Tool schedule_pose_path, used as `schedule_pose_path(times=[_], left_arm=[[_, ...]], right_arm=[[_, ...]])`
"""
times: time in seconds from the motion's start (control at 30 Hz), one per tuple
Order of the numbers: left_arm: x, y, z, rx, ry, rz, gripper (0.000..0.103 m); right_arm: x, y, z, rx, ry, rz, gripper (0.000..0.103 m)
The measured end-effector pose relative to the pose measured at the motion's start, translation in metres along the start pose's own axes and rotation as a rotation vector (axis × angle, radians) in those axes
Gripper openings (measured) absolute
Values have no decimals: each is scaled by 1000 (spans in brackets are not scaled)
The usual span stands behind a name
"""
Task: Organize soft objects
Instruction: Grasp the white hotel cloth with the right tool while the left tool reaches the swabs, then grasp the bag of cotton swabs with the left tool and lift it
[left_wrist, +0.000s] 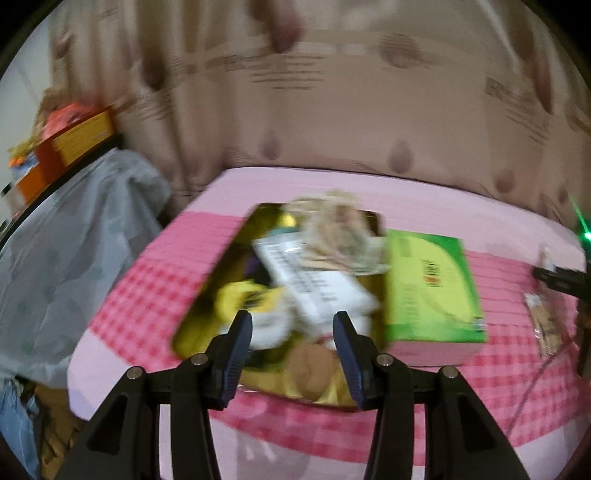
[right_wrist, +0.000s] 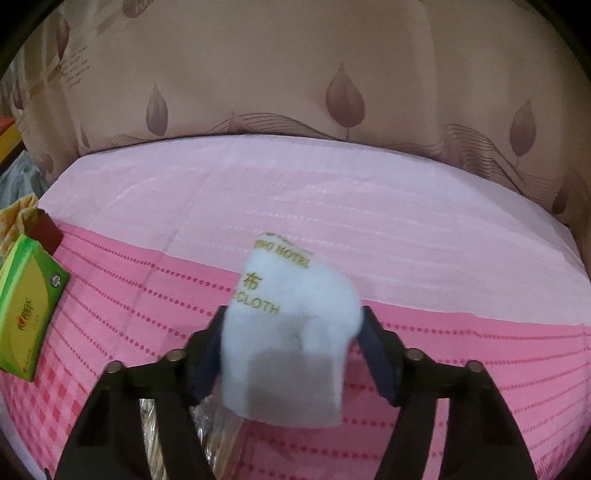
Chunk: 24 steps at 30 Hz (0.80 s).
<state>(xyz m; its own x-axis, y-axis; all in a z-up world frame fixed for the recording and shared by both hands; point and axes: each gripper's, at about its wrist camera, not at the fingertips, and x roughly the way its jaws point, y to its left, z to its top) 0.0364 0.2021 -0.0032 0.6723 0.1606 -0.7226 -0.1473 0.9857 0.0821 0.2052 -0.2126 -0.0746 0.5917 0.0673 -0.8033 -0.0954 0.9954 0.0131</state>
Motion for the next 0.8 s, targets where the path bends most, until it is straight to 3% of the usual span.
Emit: schedule_pose_path(times=[0.07,0.23,0.73,0.8], left_arm=[[2,-21,3,35,6,-32,47],[7,-80,13,106,26,-144,47],[17,-254,4,344,143,-455,49],[14,-272,0,388,149,-489,50]], right_arm=[[2,1,-2,-15,-2,1,42],[-6,-1,-10,-32,-30,20,30],[-74,-65,-64,100,-103,51,29],[-83,-71,-72,96,-117,2,29]])
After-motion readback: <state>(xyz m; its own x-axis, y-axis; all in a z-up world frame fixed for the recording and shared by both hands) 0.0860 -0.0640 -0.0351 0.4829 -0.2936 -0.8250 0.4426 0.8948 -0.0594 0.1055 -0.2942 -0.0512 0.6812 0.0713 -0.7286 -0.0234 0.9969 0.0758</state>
